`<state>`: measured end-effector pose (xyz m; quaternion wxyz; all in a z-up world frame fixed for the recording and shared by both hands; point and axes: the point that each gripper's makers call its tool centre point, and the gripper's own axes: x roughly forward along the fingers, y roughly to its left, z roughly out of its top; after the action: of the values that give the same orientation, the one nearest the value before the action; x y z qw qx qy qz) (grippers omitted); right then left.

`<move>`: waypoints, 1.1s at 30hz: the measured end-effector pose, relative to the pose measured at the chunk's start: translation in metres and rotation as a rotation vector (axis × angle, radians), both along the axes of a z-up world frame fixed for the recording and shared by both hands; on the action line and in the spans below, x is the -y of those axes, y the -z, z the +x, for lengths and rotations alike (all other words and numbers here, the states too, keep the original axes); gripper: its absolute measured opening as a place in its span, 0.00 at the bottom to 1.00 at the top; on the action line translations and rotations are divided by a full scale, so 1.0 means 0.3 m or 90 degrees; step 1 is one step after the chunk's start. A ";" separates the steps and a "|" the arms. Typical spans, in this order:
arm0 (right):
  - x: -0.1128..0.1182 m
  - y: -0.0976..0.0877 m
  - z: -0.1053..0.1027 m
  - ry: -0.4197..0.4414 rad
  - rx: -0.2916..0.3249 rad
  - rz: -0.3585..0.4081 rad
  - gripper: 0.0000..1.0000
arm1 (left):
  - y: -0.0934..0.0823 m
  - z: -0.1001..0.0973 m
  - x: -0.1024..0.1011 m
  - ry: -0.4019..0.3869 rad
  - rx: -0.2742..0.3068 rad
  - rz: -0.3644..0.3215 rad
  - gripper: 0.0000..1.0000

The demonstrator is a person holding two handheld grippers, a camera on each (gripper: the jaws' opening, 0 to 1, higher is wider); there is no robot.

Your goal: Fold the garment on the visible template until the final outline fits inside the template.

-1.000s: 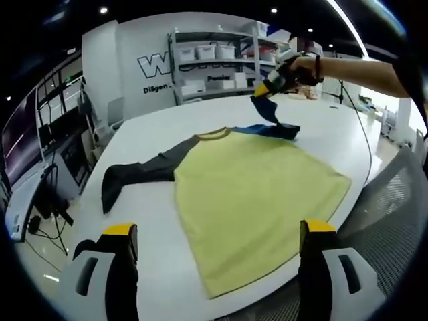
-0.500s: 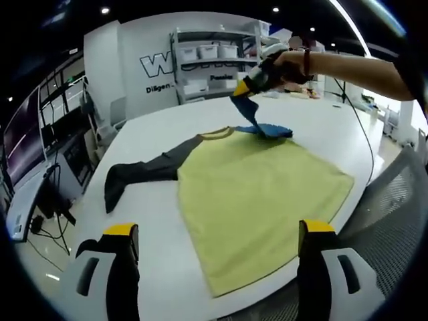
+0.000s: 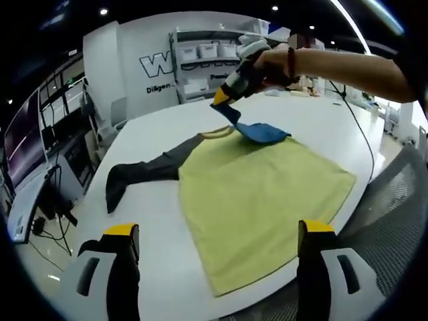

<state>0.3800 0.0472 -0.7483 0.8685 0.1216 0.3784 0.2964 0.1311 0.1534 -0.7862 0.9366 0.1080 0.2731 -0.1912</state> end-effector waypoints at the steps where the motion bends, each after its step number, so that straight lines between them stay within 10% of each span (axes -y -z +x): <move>1: -0.013 0.007 -0.003 -0.003 0.001 -0.004 0.00 | 0.001 -0.001 -0.001 0.000 -0.001 0.001 0.97; 22: -0.160 0.154 -0.028 -0.027 -0.049 -0.012 0.00 | 0.004 0.000 -0.006 -0.005 -0.003 -0.004 0.95; 30: -0.162 0.179 0.010 -0.010 0.007 -0.055 0.00 | 0.008 0.001 -0.009 -0.005 -0.004 0.001 0.95; 33: -0.201 0.160 0.007 -0.049 0.038 -0.045 0.18 | 0.010 0.000 -0.011 -0.006 -0.006 0.002 0.95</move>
<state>0.3820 0.1076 -0.7964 0.8712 0.0677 0.3668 0.3193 0.1312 0.1567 -0.7891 0.9361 0.1075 0.2782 -0.1864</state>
